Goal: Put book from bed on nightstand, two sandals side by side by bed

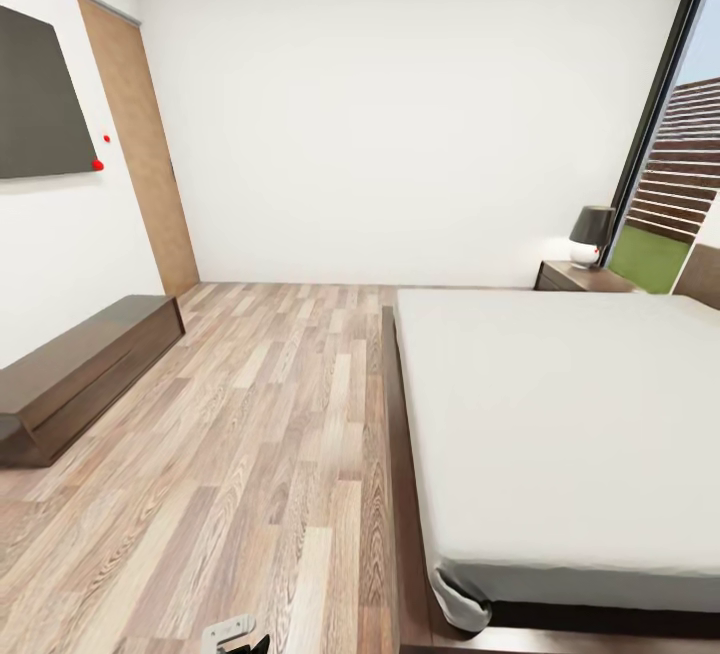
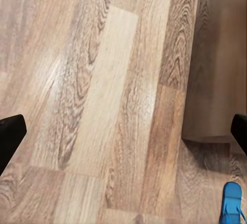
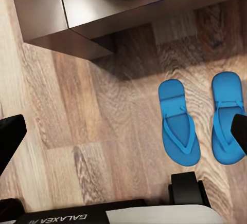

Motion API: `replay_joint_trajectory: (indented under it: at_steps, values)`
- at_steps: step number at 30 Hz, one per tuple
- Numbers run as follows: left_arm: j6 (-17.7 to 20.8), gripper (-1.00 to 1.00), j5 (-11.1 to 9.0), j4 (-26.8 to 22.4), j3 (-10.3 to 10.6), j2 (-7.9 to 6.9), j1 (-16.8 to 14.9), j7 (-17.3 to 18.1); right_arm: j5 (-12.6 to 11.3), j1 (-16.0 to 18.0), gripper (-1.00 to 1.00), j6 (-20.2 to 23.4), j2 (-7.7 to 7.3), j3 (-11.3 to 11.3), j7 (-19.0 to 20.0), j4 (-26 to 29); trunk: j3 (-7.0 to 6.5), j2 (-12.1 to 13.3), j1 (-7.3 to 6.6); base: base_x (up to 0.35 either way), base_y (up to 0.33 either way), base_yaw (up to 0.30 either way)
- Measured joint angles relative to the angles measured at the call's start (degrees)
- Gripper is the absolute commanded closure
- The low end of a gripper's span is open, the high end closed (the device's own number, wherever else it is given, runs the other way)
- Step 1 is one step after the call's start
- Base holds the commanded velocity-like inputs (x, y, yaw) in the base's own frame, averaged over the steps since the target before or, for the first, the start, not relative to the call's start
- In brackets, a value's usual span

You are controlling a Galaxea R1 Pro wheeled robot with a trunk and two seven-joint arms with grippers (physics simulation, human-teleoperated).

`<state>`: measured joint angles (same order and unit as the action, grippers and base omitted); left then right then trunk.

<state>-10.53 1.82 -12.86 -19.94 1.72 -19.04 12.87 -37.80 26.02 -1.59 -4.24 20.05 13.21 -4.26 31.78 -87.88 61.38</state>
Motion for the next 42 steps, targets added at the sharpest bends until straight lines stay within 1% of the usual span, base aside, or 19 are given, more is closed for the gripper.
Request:
replay_joint_trajectory:
  at_steps: [17,42]
  values:
    - [0.0,-1.0,0.1,0.0,0.0,0.26,0.0,0.0,-0.1,0.0,-1.0,0.1,0.0,0.0,0.1,0.0,-3.05,6.8,-3.73,0.0,0.0,0.0]
    - [0.0,-1.0,0.0,0.1,0.0,0.28,0.0,0.0,-0.1,0.0,-1.0,0.1,0.0,0.0,0.1,0.0,-7.54,16.9,-9.23,0.0,0.0,0.0]
